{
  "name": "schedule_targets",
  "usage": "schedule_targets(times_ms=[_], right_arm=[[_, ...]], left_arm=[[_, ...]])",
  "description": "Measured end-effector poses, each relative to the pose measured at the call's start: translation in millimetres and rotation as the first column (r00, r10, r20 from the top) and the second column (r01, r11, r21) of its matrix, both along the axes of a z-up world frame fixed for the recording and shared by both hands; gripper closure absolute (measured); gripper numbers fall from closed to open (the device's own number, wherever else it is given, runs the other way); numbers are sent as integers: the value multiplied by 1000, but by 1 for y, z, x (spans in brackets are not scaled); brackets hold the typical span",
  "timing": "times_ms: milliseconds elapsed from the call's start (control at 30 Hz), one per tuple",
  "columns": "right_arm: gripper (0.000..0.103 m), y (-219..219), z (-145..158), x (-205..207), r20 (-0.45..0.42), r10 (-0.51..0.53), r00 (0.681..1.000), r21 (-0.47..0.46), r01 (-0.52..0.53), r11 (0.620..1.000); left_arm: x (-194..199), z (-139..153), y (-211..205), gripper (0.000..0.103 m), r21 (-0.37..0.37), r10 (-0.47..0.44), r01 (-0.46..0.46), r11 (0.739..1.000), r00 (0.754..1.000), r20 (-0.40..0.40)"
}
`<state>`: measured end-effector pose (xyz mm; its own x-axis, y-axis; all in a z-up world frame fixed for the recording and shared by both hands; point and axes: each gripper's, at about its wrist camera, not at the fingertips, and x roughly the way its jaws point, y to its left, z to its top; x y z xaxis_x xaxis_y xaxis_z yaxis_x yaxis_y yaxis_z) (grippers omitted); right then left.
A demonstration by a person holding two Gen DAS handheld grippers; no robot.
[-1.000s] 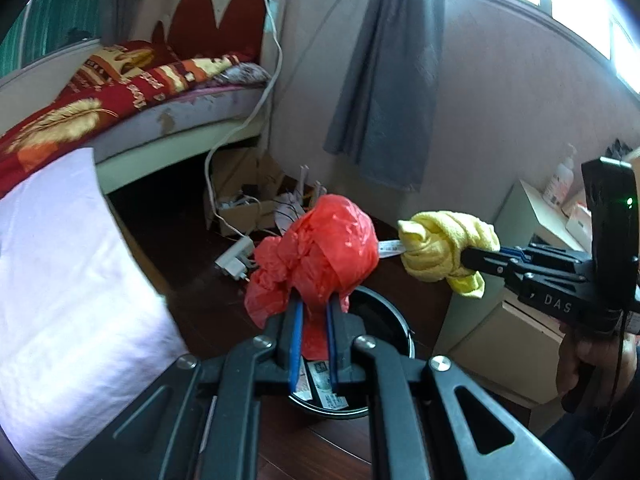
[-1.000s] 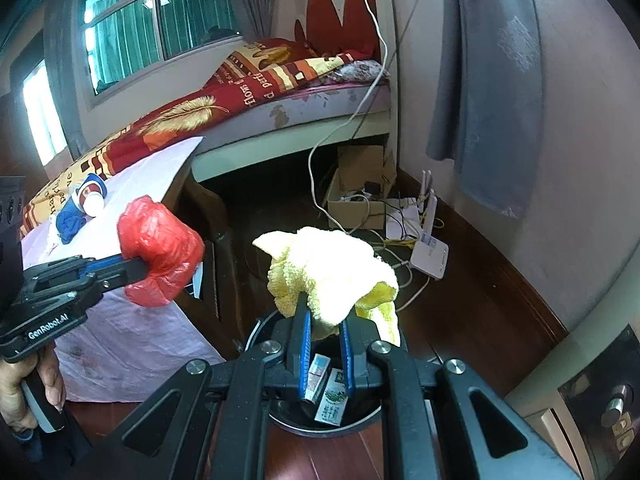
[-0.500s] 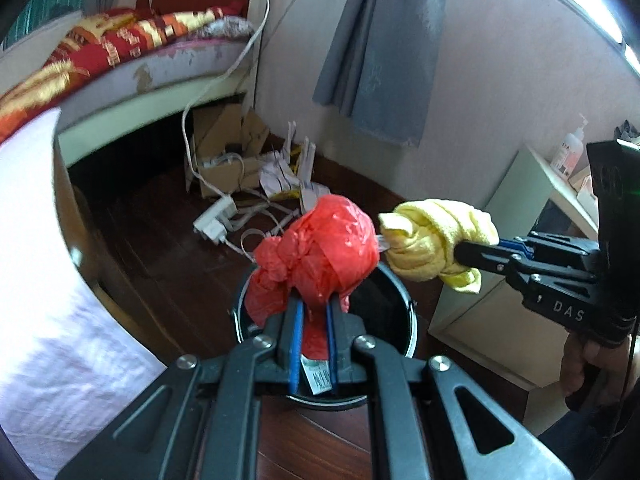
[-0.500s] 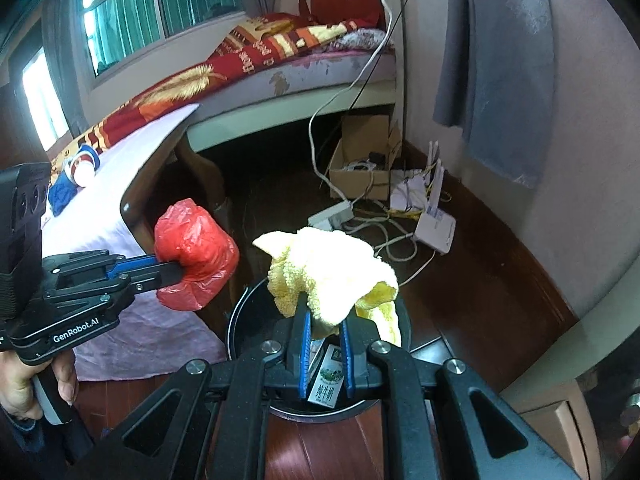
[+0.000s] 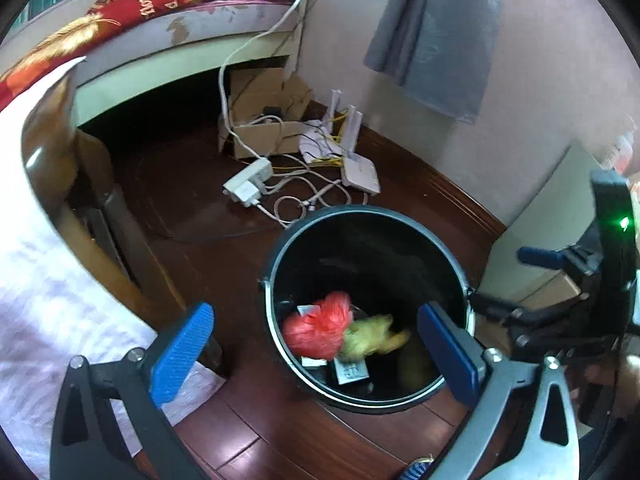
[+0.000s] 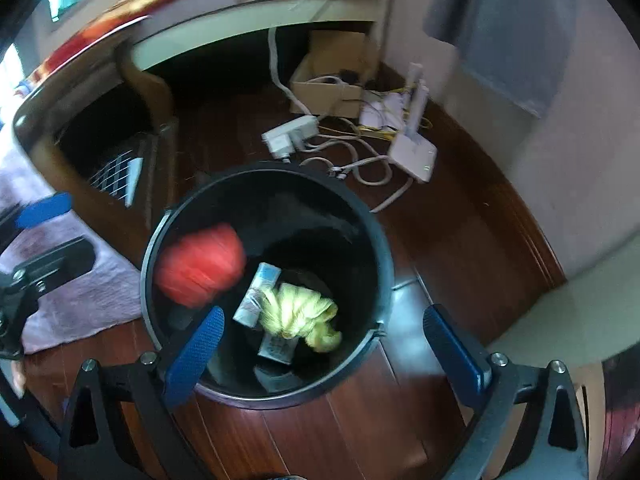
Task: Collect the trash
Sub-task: 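Carry the bag and cloth over the black bin and release both, then move both tools back over the table toward the cups and cloths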
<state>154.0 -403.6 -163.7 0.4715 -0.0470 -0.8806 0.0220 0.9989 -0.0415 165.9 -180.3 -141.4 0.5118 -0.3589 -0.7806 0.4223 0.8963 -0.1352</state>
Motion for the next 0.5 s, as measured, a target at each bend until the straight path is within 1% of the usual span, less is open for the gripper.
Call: schedule_targets(times_ms=[167,500], right_arm=[[0,-2,11,-2,24,-30,999,8,29,1000],[0,12,36,-6,76,-8,997,9,7,1000]], left_arm=[[-4,5,5,1,15,19,-20,1000,999,28],[-7,26,15,1,16,42,-44,999,996,73]])
